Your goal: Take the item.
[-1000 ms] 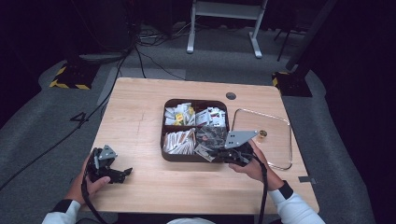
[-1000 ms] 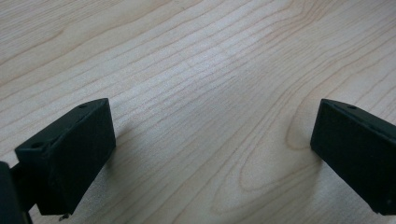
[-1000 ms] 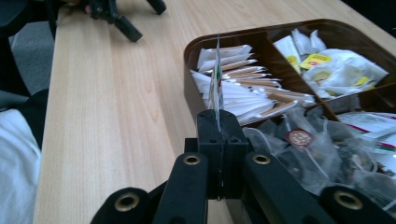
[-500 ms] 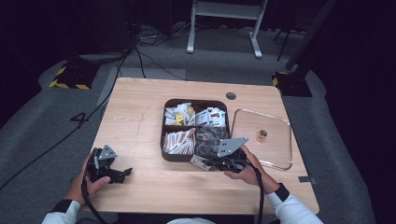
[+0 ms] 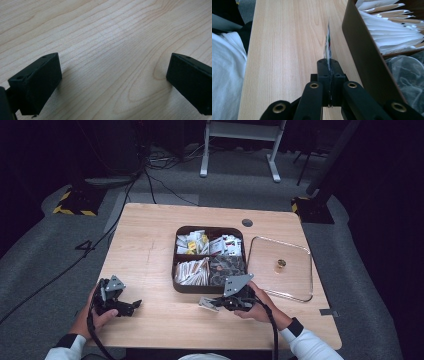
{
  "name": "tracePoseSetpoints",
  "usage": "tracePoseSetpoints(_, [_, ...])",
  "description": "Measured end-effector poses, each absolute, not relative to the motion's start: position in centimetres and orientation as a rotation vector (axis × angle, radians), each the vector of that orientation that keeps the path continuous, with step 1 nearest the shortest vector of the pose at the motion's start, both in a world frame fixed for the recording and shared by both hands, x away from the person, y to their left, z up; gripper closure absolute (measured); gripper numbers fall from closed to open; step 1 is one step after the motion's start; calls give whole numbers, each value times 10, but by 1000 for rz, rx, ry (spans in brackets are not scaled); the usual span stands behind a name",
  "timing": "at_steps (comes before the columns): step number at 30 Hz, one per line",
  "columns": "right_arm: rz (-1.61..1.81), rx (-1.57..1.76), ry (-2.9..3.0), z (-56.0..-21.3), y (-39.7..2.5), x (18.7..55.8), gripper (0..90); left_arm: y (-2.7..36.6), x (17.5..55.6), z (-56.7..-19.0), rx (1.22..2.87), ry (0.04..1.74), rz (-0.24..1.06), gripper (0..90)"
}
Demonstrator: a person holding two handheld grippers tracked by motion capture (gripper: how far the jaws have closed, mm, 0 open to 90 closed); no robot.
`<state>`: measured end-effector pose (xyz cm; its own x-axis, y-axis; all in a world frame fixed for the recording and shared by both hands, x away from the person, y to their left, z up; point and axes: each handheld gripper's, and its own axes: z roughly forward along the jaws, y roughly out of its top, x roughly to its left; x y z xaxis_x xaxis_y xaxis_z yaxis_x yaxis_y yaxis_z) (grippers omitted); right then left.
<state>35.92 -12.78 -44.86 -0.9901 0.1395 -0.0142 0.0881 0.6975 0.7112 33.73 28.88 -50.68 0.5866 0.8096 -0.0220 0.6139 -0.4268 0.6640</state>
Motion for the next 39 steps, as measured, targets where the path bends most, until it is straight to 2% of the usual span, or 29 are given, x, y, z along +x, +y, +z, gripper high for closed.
tracePoseSetpoints(12, [1200, 157, 2875, -449, -126, 357, 886, 289, 337, -507, 2183, 1125, 400, 3])
tracePoseSetpoints(19, [1160, 141, 2846, -450, -126, 357, 705, 289, 337, -507, 2183, 1126, 400, 3])
tracePoseSetpoints(21, [1133, 151, 2827, -450, -126, 357, 618, 289, 337, -507, 2182, 1125, 399, 3])
tracePoseSetpoints(28, [1137, 222, 2762, -443, -132, 362, 451, 289, 337, -507, 2183, 1126, 400, 3])
tracePoseSetpoints(31, [1159, 252, 2731, -438, -137, 364, 415, 289, 337, -507, 2182, 1125, 400, 3])
tracePoseSetpoints(39, [1200, 293, 2673, -428, -147, 366, 399, 289, 337, -507, 2183, 1126, 400, 3])
